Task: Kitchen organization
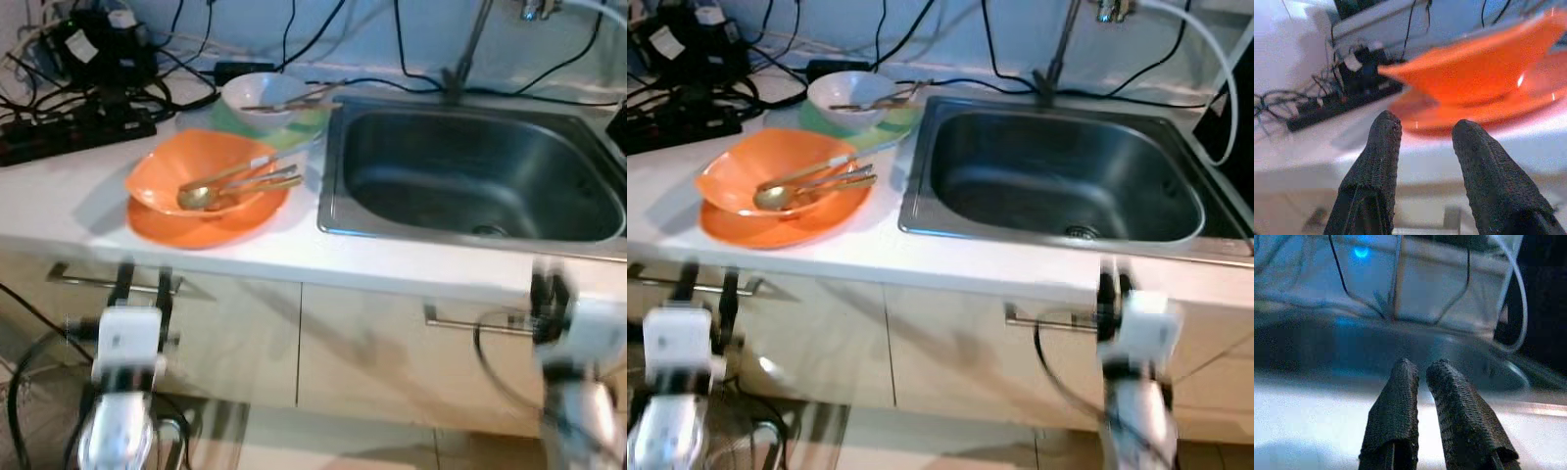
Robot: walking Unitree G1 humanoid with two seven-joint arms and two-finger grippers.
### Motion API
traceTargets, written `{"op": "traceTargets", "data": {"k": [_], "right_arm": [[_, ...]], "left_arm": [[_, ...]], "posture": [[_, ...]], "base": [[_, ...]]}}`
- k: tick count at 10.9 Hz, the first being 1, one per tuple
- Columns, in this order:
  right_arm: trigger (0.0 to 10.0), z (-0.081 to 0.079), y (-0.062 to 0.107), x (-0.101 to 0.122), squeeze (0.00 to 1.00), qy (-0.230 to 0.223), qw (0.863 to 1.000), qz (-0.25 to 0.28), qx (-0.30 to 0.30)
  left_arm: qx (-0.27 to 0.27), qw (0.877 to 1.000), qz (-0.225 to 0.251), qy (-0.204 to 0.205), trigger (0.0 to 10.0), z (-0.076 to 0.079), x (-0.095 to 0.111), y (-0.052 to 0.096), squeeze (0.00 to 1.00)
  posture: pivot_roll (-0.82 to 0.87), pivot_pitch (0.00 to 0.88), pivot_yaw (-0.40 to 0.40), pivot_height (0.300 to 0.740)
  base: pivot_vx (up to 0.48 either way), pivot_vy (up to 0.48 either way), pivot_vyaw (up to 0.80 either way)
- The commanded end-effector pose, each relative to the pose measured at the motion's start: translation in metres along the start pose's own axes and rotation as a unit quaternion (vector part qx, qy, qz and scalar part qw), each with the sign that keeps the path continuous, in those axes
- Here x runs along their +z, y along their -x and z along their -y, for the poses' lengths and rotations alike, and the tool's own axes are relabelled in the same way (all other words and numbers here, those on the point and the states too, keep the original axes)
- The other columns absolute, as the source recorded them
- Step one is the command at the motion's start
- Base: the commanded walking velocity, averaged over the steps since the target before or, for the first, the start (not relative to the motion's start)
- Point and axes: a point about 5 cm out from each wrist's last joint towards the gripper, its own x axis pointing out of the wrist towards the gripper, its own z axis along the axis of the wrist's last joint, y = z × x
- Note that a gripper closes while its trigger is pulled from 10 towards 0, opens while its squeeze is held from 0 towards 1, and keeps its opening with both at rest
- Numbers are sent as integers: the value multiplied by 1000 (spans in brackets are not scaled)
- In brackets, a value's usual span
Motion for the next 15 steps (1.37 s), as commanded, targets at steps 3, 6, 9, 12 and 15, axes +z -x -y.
{"op": "traceTargets", "data": {"k": [3, 6, 9, 12, 15], "right_arm": [[10000, -6, -23, 49, 0, -8, 998, 58, -2], [10000, -25, -43, 53, 0, -29, 997, 63, 29], [10000, -58, -66, 43, 0, -78, 994, 37, 68], [10000, -92, -84, 44, 0, -106, 987, 44, 113], [10000, -107, -96, 42, 0, -124, 983, 45, 125]], "left_arm": [[-21, 999, 30, -12, 10000, 5, 25, -10, 0], [-112, 989, 89, -32, 10000, 31, 51, -35, 0], [-183, 973, 129, -58, 10000, 49, 73, -58, 0], [-247, 959, 116, -81, 10000, 67, 72, -85, 0], [-314, 933, 132, -116, 10000, 87, 76, -97, 0]], "posture": [[169, 71, -29, 740], [171, 33, -35, 740], [195, 0, -46, 740], [194, 0, -42, 740], [192, 0, -33, 740]], "base": [[0, 0, 0], [0, 0, 0], [0, 0, 0], [0, 0, 0], [0, 0, 0]]}}
